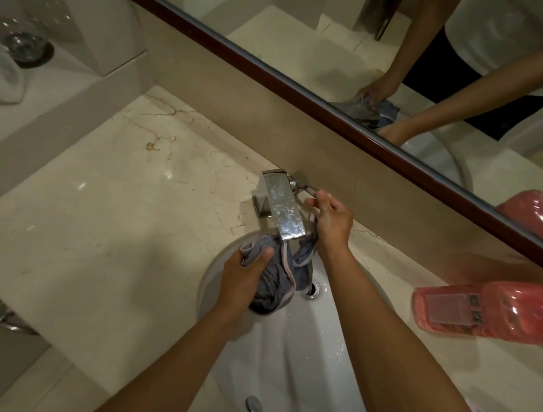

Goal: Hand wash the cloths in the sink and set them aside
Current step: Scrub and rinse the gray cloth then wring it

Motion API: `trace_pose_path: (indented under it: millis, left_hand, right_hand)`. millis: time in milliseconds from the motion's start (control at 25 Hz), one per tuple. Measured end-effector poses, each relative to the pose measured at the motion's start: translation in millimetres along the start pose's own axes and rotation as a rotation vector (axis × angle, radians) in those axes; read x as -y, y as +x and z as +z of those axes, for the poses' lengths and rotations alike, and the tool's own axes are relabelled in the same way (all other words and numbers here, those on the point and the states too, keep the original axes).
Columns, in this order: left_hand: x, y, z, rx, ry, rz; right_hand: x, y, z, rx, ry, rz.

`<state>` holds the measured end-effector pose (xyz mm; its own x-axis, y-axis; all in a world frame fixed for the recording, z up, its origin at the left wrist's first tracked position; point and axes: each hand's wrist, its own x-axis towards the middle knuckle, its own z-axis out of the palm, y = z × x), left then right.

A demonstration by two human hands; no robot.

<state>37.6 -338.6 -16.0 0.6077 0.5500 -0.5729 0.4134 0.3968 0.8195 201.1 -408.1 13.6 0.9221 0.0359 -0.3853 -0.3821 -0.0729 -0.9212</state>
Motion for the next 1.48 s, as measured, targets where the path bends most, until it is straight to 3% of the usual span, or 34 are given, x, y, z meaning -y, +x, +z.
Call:
trace_pose_path:
  millis: [120, 240, 480, 680, 1040, 1360, 1480]
  left_hand:
    - [3, 1, -3, -0.014, 0.022, 0.028]
    - [7, 3, -3, -0.028, 0.039, 0.012]
    - [9, 9, 4, 0.023, 0.056, 0.007]
    - [9, 15, 18, 0.128, -0.082, 0.008]
    - [26, 27, 28, 0.054, -0.16, -0.063]
    - [37, 38, 13, 0.178, -0.209, -0.085]
    - [42, 41, 15, 0.072, -0.131, -0.017]
  right_hand:
    - [-6, -16, -4, -0.044, -0.044, 0.023]
    - [-22, -49, -16, -0.007, 0.018, 0.185]
    - [-64, -85, -35, 0.308, 0.16, 0.476]
    - [-75, -90, -34, 0.309, 0.096, 0.42]
    - [-96, -68, -18, 0.213, 0.108, 0.264]
    - [-102, -58, -19, 0.078, 0.052, 0.347]
    - [-99, -55, -17, 0.124, 0.122, 0.418]
